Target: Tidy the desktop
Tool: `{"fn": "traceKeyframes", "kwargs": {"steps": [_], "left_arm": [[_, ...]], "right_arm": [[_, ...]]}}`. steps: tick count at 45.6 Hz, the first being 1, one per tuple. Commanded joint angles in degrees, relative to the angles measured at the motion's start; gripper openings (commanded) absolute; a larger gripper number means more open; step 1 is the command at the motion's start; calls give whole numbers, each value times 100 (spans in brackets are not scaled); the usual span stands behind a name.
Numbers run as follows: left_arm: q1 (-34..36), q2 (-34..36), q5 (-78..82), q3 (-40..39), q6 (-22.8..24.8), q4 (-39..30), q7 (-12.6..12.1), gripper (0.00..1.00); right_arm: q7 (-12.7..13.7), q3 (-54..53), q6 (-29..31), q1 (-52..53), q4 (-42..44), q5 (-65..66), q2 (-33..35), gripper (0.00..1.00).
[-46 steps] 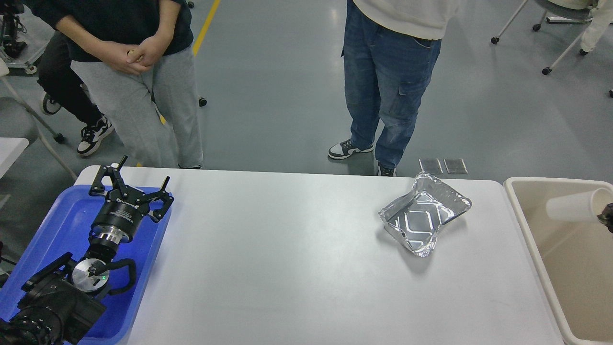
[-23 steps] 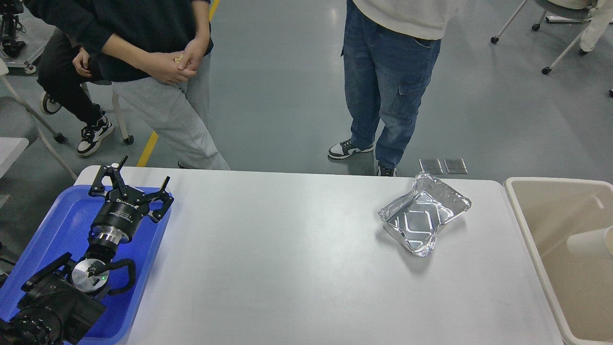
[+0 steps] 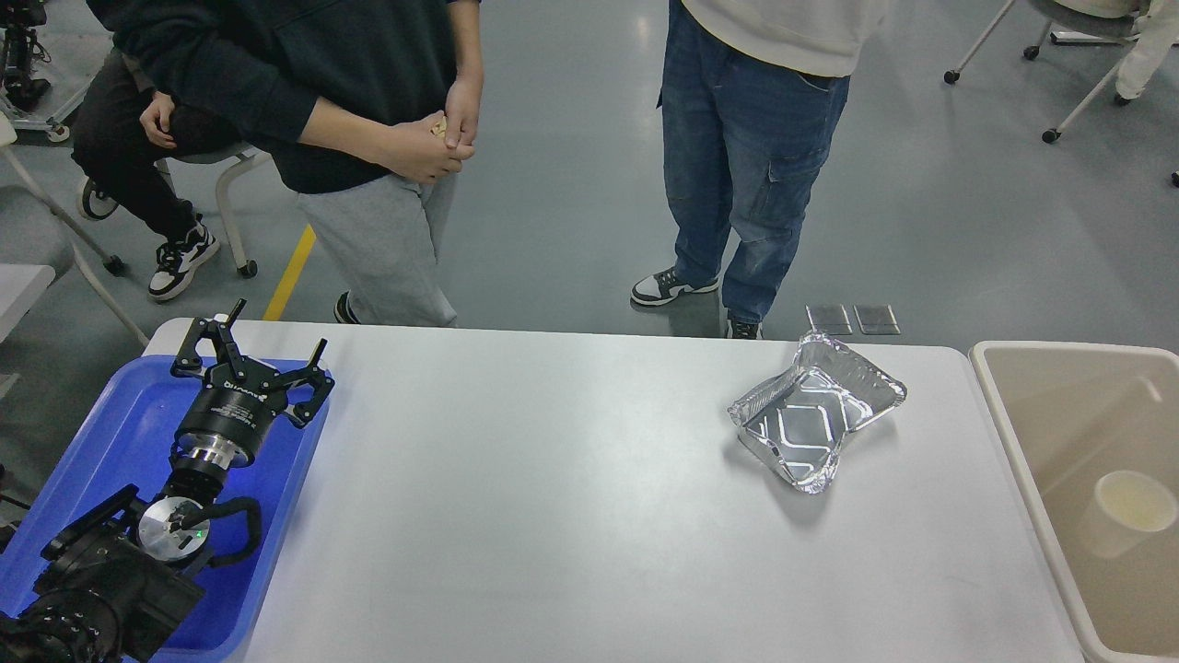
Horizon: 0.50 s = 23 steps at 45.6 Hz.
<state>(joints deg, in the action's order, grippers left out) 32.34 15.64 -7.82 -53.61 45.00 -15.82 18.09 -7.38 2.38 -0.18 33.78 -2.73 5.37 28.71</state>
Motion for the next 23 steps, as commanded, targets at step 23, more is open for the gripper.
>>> {"fn": "traceKeyframes", "kwargs": {"steps": [23], "left_arm": [[0, 0, 0, 0, 0, 0, 1, 100]], "right_arm": [[105, -185, -202, 261, 563, -19, -58, 100]]}}
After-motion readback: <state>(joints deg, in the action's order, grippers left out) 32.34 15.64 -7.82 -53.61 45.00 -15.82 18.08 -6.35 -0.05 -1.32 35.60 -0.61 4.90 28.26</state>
